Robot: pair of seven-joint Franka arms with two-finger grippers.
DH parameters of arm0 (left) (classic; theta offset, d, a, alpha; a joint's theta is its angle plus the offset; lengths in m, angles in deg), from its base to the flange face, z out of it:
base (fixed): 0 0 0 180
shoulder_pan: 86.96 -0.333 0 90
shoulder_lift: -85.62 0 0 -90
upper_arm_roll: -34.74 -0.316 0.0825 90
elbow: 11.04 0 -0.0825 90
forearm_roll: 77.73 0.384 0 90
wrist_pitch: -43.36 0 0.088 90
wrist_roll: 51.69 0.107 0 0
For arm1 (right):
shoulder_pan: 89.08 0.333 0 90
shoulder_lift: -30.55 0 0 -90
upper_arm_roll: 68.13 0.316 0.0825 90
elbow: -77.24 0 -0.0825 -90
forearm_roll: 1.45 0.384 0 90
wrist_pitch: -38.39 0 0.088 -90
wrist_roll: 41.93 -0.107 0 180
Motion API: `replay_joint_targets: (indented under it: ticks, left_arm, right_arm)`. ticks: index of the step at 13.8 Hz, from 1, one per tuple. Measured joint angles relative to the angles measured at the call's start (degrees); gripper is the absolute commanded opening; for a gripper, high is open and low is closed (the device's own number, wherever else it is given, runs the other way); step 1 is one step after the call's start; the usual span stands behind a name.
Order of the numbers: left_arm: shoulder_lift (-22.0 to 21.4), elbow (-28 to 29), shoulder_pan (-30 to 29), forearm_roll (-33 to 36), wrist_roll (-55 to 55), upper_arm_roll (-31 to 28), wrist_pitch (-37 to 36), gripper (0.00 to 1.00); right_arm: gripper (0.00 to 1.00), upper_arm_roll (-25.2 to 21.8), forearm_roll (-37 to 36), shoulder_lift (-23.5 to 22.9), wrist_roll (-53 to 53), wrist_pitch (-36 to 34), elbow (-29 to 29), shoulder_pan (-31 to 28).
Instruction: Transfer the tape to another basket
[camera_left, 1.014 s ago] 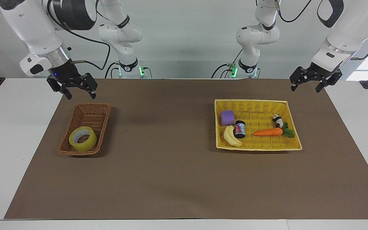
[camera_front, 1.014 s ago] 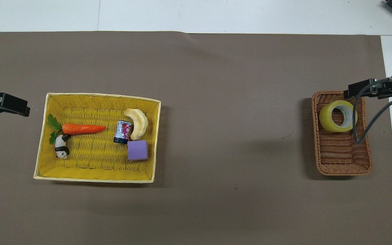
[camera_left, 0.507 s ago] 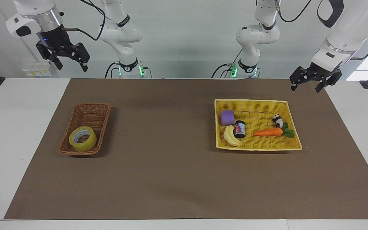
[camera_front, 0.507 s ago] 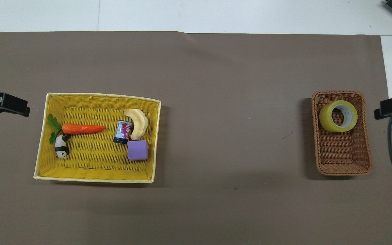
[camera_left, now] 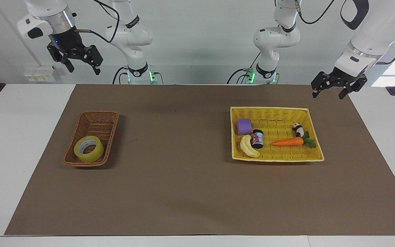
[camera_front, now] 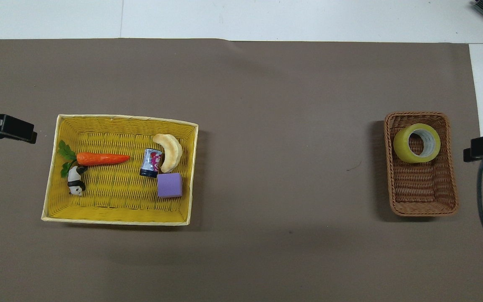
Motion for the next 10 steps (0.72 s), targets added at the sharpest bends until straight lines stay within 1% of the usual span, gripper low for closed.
replay_joint_targets:
  ticks: [4, 10]
  left_arm:
    - [0.0, 0.0, 0.0, 0.0, 0.0, 0.0, 0.0, 1.00]
    - [0.0, 0.0, 0.0, 0.0, 0.0, 0.0, 0.0, 1.00]
  right_arm:
    - [1.00, 0.1, 0.0, -0.6, 0.1, 0.7, 1.3, 0.0]
    - [1.00, 0.3, 0.0, -0.6, 0.8, 0.4, 1.4, 0.0]
